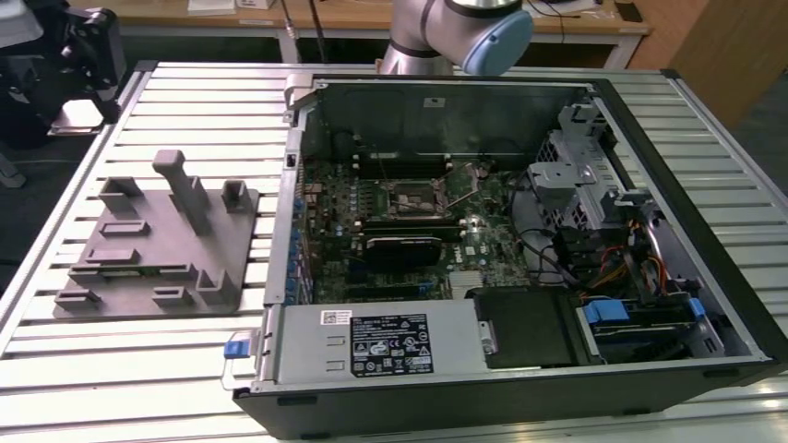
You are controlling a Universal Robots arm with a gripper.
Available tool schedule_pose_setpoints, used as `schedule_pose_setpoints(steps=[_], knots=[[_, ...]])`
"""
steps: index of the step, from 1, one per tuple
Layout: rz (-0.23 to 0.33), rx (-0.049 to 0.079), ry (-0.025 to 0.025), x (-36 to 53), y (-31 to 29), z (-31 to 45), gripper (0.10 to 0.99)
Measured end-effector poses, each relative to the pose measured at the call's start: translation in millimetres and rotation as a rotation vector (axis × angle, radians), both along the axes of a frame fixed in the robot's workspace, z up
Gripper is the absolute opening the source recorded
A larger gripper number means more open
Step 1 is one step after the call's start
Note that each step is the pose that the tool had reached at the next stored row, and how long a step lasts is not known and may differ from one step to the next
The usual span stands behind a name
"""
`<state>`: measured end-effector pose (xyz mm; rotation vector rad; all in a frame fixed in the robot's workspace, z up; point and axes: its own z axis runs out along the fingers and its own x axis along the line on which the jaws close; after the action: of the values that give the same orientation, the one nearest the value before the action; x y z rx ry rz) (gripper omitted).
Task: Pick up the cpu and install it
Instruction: 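Pick up the cpu and move it towards the insertion slot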
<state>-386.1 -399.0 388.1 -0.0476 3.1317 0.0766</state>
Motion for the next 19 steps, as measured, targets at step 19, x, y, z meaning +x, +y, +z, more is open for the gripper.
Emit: schedule_pose_setpoints(steps=[19], knots=[[0.000,0.000,0.0000,31.9,0.0,0.0,0.545]])
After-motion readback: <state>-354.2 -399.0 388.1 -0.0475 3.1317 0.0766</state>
